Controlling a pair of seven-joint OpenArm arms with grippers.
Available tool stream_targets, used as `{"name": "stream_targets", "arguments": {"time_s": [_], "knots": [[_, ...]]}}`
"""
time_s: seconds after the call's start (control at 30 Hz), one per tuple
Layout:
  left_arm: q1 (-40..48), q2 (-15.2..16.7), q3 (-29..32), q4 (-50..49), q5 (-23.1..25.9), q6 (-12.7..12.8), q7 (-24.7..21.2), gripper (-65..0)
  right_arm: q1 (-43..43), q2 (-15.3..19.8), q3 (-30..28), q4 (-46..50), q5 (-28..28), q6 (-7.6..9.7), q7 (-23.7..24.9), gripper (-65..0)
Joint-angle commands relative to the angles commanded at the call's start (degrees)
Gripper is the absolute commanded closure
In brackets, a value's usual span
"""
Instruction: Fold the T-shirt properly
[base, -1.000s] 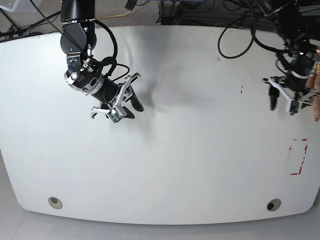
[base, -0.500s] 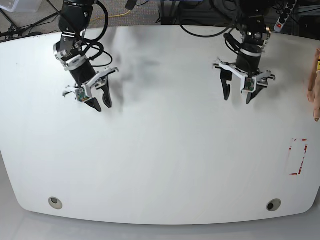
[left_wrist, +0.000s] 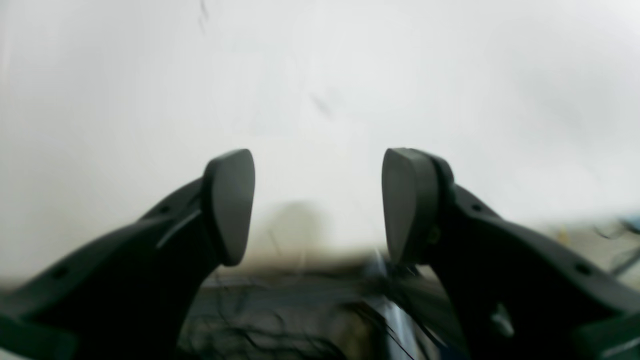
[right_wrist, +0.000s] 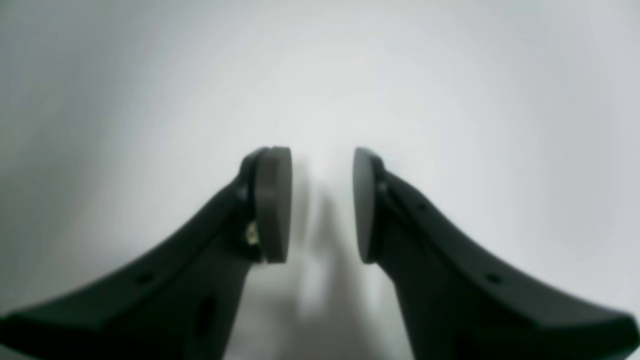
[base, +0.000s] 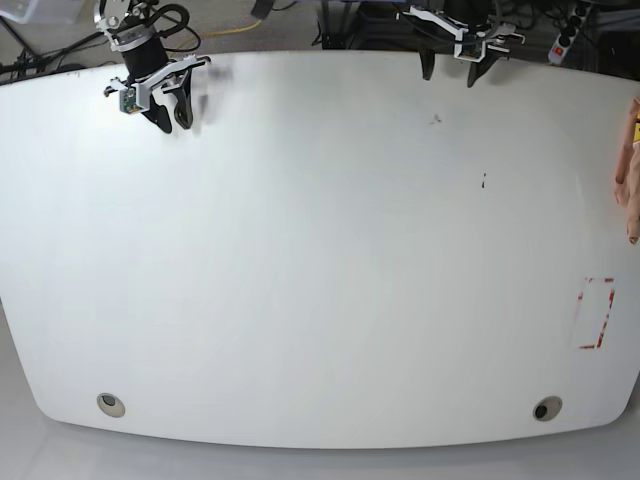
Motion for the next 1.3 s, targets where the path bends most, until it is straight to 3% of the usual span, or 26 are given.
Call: {"name": "stream_targets", "arguments": {"time_s": [0.23, 0.43, 0.57, 0.7, 0.8, 1.0, 1.3], "knots": [[10.0, 0.4, -0.2, -0.3, 0.0, 0.0, -2.0, -36.5, -12.1, -0.1, 0.0, -0.2, 5.5, 0.00, 0.7, -18.7], [11.8, -3.5, -1.8, -8.0, -1.9, 0.0, -2.0, -36.5, -20.0, -2.0, -0.4, -3.9, 5.6, 0.53, 1.2, -18.7], [7.3, -6.6, -2.3, -16.4, -7.6, -0.1, -2.0, -36.5, -20.0, -2.5, -0.4, -11.3, 4.2, 0.62, 1.5, -18.7], [1.5, -9.0, -0.5, -26.1, -5.3, 0.0, -2.0, -36.5, -15.9, -2.1, -3.8, -22.9, 1.6, 0.18, 6.1, -18.7], [-3.1, -8.9, -0.3, -31.7, -3.1, 0.1, -1.8, -36.5, -12.3, -0.3, -6.3, -30.7, -1.1, -0.35, 9.2, -18.7], [-15.5, -8.6, -0.4, -50.2, 1.6, 0.1, -1.8, -36.5, -2.5, 0.3, -10.6, -46.8, -7.2, -6.77, 13.3, -18.5], [-35.3, -9.0, -0.6, -83.8, 1.2, -0.2, -1.9, -36.5, 10.1, 0.1, -13.0, -61.8, -13.3, -12.13, 12.9, -18.5]]}}
